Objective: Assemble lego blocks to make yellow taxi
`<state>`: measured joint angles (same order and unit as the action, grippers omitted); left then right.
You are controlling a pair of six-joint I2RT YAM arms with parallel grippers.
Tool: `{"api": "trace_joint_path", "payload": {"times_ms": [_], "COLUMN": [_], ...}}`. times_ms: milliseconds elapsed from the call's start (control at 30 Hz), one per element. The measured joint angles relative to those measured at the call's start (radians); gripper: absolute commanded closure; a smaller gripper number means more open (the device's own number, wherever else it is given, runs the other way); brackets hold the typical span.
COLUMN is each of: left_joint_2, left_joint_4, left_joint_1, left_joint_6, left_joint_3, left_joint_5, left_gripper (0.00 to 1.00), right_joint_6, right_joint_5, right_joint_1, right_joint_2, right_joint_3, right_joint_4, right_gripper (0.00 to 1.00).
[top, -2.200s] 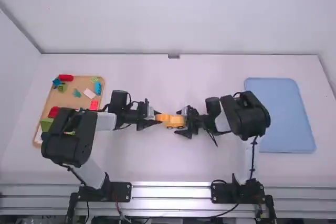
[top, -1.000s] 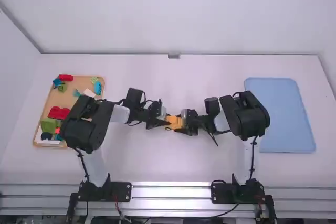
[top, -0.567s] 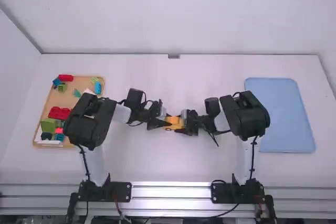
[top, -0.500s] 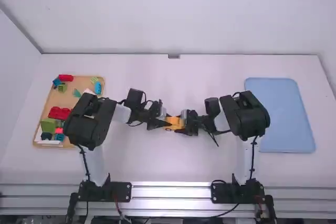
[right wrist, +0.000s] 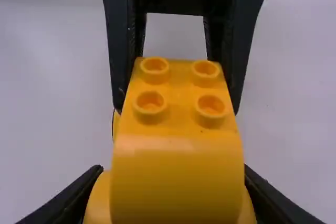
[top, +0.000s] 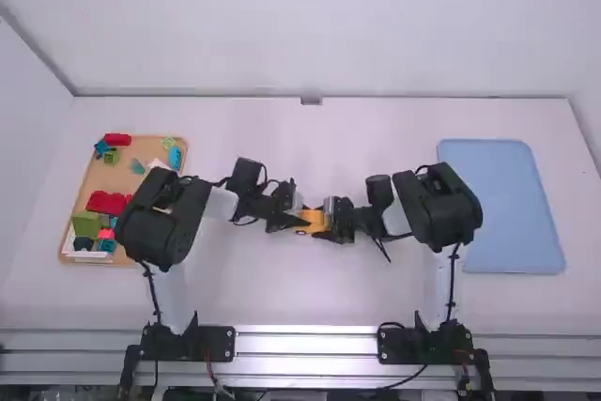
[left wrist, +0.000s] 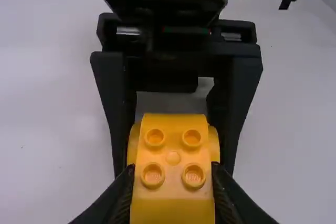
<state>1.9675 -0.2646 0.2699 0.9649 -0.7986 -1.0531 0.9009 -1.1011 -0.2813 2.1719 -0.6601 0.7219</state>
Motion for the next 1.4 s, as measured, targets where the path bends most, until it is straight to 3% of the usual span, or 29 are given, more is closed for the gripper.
{"api": "trace_joint_path", "payload": {"times_ms": [233,667,833,1033,1100,1400], "left_joint_2": [-0.006,-0.045,-0.047,-0.047,-0.047,-0.047], "left_joint_4": [0.097,0.117,0.095,0.093,0.123,0.205], "left_joint_1": [0.005,0.067,0.072,0.075,0.076,0.089], "left_joint_6": [0.043,0.034,0.018,-0.007,-0.006,-0.027], "left_joint_3": [-0.028,-0.039,-0.036,-0.041,-0.054,-0.091], "left_joint_5": [0.020,0.161,0.175,0.184,0.190,0.269], "left_gripper": [0.98,0.98,0.83,0.78,0.69,0.59], "right_joint_6": [0.003,0.011,0.009,0.006,0.006,-0.020], "right_joint_5": [-0.003,-0.014,-0.011,-0.008,-0.006,0.012], "right_joint_1": [0.001,0.026,0.027,0.031,0.031,0.013], "right_joint_2": [0.000,0.000,0.000,0.000,0.000,0.000], "right_joint_3": [0.000,0.001,0.001,0.001,0.001,-0.002], "right_joint_4": [-0.002,-0.007,-0.005,-0.002,-0.001,0.009], "right_gripper": [0.55,0.54,0.53,0.52,0.51,0.51]}}
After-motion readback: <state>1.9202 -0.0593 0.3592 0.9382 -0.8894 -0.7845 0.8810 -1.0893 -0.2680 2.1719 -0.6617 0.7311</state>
